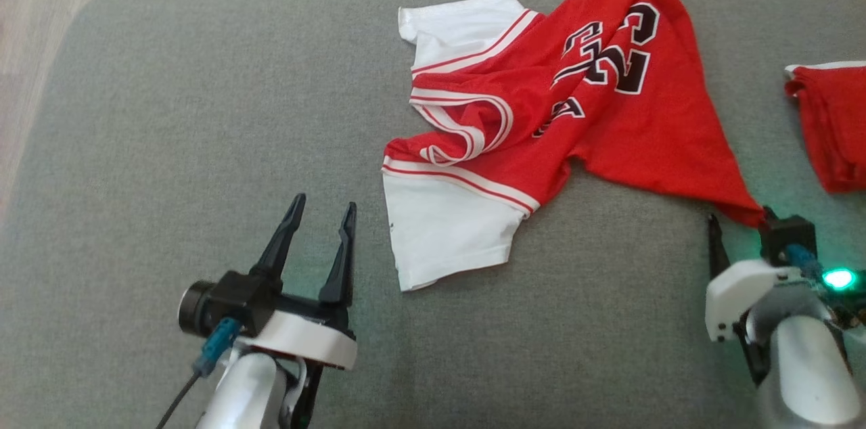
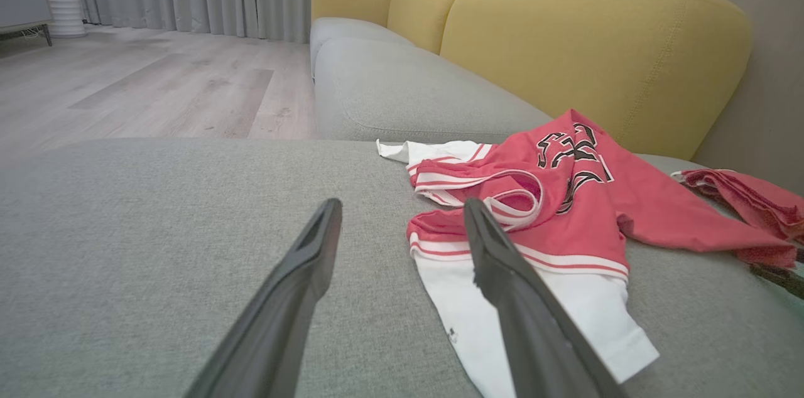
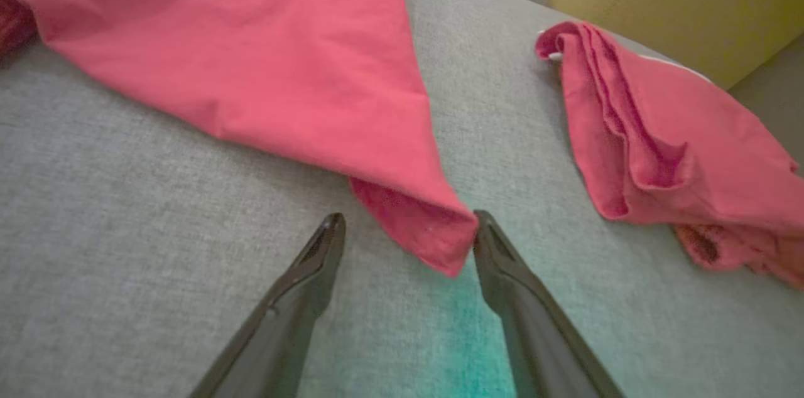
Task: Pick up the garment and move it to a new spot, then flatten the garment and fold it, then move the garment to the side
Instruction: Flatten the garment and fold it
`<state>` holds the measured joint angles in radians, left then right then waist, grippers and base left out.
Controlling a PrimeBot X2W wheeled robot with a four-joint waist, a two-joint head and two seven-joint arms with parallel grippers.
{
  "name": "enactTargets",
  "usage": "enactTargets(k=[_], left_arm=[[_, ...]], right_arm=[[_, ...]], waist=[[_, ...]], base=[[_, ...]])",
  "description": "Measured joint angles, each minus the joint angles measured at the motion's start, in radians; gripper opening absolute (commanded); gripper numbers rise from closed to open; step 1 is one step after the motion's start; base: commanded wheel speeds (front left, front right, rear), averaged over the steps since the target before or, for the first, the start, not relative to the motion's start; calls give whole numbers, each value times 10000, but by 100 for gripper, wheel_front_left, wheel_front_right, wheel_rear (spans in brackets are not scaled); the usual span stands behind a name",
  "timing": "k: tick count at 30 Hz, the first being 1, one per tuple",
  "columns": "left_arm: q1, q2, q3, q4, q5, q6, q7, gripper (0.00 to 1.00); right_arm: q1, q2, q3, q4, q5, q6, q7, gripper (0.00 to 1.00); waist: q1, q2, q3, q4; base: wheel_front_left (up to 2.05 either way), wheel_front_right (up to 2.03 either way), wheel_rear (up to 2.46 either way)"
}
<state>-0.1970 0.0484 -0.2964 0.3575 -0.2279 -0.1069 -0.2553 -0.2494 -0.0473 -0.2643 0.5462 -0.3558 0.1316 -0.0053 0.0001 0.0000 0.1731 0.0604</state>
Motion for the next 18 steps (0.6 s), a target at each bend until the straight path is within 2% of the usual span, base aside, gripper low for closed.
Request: enactTargets(k=[9,10,11,12,18], left_arm=[[-235,-2,-84,15,0,-77,0,100],[-235,-2,-90,15,0,-77,0,100],[-234,-2,-92,17,0,-77,0,100],[-234,-2,-92,23,0,-77,0,100],[-232,-4,-61,142,0,-77,0,100]], right_arm=[[-1012,-6,-207,491,-709,0,10,100],[-1087,-10,-222,577,-786,0,10,88],[-1146,-17,-224,658,-857,0,8,23],[-1197,-25,-217,752,-959,0,0,0],[-1542,-614,-203,943,-1578,0,-140,0]], waist=[[1,0,334,185],[0,0,351,195],[1,0,357,200],[0,0,356,200],[0,0,167,97]], base=[[0,0,0],[0,0,0],[0,0,0],[0,0,0],[0,0,0]])
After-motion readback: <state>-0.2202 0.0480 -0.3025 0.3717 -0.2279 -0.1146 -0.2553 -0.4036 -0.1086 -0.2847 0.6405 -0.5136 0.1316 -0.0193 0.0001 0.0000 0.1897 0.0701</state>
